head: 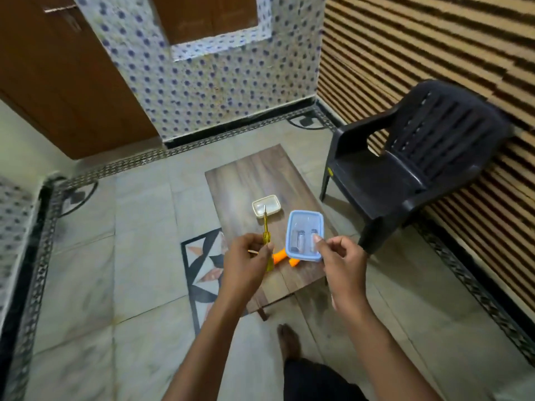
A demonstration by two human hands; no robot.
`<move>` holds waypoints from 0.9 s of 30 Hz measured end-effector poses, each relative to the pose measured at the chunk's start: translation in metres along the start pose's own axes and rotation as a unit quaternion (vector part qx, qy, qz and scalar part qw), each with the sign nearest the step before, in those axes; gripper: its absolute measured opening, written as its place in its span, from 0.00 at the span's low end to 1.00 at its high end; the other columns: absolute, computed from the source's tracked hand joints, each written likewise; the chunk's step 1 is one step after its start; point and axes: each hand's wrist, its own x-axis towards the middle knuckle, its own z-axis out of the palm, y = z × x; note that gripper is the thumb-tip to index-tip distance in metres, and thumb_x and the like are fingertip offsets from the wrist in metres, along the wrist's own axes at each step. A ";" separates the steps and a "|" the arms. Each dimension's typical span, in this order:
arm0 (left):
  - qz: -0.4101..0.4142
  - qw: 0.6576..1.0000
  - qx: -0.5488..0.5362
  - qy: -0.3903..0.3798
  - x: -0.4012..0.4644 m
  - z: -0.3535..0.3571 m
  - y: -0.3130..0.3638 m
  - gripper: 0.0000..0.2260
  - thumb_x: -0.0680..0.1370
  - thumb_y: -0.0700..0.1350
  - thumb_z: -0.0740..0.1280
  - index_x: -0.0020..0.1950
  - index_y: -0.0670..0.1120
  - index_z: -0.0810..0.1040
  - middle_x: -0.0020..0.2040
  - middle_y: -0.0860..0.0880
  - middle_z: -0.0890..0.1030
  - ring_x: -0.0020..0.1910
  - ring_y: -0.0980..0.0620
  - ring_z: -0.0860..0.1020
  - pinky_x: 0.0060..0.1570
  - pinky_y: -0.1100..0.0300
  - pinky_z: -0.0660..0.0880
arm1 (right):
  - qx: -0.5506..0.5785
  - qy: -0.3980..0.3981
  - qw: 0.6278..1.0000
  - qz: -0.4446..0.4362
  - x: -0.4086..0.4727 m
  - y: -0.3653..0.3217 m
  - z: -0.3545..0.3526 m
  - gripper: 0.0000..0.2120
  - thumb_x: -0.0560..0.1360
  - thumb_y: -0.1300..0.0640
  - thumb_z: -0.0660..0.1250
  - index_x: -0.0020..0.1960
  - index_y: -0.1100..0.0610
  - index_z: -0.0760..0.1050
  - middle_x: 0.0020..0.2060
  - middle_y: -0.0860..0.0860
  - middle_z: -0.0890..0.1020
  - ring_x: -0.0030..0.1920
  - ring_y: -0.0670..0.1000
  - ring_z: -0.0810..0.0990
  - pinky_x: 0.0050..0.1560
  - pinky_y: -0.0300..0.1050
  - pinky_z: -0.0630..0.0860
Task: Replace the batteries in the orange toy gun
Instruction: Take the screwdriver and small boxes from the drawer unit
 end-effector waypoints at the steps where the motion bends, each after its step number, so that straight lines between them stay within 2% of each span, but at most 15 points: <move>1: -0.007 1.000 0.000 -0.002 0.015 -0.004 0.001 0.05 0.78 0.49 0.72 0.51 0.49 0.84 0.43 0.49 0.84 0.43 0.50 0.85 0.48 0.43 0.83 | -0.003 0.002 1.000 0.003 0.009 -0.004 0.013 0.13 0.74 0.54 0.77 0.37 0.58 0.77 0.34 0.52 0.82 0.36 0.50 0.80 0.34 0.43 0.77; 2: -0.014 1.000 0.004 -0.002 0.035 -0.009 0.004 0.05 0.79 0.49 0.72 0.52 0.49 0.84 0.43 0.49 0.84 0.43 0.49 0.85 0.48 0.42 0.83 | -0.012 0.004 1.000 0.013 0.023 -0.008 0.027 0.12 0.74 0.53 0.76 0.37 0.57 0.77 0.35 0.52 0.83 0.38 0.50 0.82 0.33 0.45 0.79; 4: -0.019 1.000 0.006 -0.005 0.070 -0.017 0.010 0.05 0.79 0.48 0.72 0.53 0.48 0.84 0.43 0.49 0.84 0.43 0.49 0.85 0.47 0.42 0.84 | -0.032 0.010 0.999 0.016 0.047 -0.016 0.052 0.12 0.73 0.49 0.76 0.37 0.54 0.78 0.36 0.51 0.84 0.41 0.52 0.84 0.40 0.56 0.83; 7: -0.017 1.000 0.016 -0.016 0.113 -0.028 0.022 0.05 0.80 0.46 0.71 0.53 0.47 0.83 0.43 0.48 0.84 0.43 0.50 0.84 0.47 0.44 0.84 | -0.046 0.015 0.999 0.012 0.076 -0.026 0.083 0.13 0.71 0.45 0.75 0.37 0.52 0.77 0.36 0.50 0.84 0.43 0.54 0.84 0.47 0.60 0.82; 11: -0.017 0.999 0.028 -0.036 0.174 -0.043 0.022 0.03 0.80 0.47 0.72 0.52 0.50 0.83 0.41 0.52 0.83 0.41 0.54 0.84 0.46 0.48 0.85 | -0.044 0.025 0.999 0.012 0.103 -0.036 0.127 0.12 0.75 0.52 0.75 0.37 0.54 0.77 0.38 0.51 0.84 0.45 0.54 0.85 0.47 0.59 0.84; 13: -0.020 0.998 0.023 -0.059 0.208 -0.052 0.020 0.04 0.80 0.47 0.72 0.54 0.49 0.83 0.43 0.51 0.84 0.41 0.53 0.85 0.46 0.49 0.85 | -0.039 0.048 0.998 0.018 0.115 -0.036 0.151 0.11 0.75 0.53 0.75 0.37 0.55 0.77 0.38 0.51 0.84 0.45 0.55 0.84 0.45 0.57 0.83; 16: -0.009 0.994 0.034 -0.102 0.255 -0.071 0.018 0.06 0.80 0.46 0.71 0.55 0.46 0.83 0.44 0.49 0.84 0.42 0.51 0.85 0.45 0.53 0.85 | -0.024 0.089 0.995 0.034 0.126 -0.033 0.194 0.11 0.75 0.52 0.76 0.37 0.54 0.77 0.37 0.50 0.83 0.43 0.56 0.84 0.42 0.55 0.82; 18: 0.004 0.989 0.040 -0.139 0.290 -0.091 0.017 0.05 0.80 0.46 0.71 0.54 0.47 0.83 0.44 0.49 0.84 0.39 0.52 0.85 0.44 0.53 0.85 | -0.009 0.125 0.991 0.042 0.131 -0.036 0.228 0.11 0.74 0.52 0.76 0.37 0.55 0.78 0.35 0.49 0.82 0.40 0.52 0.82 0.41 0.54 0.81; 21: 0.017 0.980 0.057 -0.191 0.334 -0.119 0.016 0.03 0.80 0.45 0.71 0.51 0.46 0.83 0.42 0.47 0.84 0.35 0.53 0.85 0.41 0.54 0.85 | -0.001 0.176 0.983 0.054 0.133 -0.046 0.273 0.10 0.75 0.57 0.76 0.39 0.59 0.78 0.34 0.49 0.82 0.38 0.50 0.82 0.43 0.57 0.82; 25: 0.061 0.960 0.103 -0.254 0.389 -0.152 0.017 0.03 0.80 0.44 0.71 0.48 0.45 0.82 0.40 0.47 0.85 0.32 0.55 0.84 0.35 0.63 0.81 | 0.038 0.257 0.963 0.078 0.133 -0.051 0.328 0.11 0.74 0.53 0.77 0.38 0.55 0.78 0.36 0.56 0.84 0.41 0.60 0.84 0.46 0.61 0.82; 27: 0.081 0.949 0.131 -0.276 0.414 -0.165 0.017 0.04 0.80 0.45 0.71 0.48 0.45 0.82 0.40 0.47 0.85 0.32 0.57 0.83 0.34 0.65 0.79 | 0.049 0.278 0.955 0.096 0.133 -0.051 0.352 0.11 0.74 0.53 0.76 0.37 0.54 0.77 0.35 0.56 0.84 0.40 0.59 0.83 0.45 0.60 0.82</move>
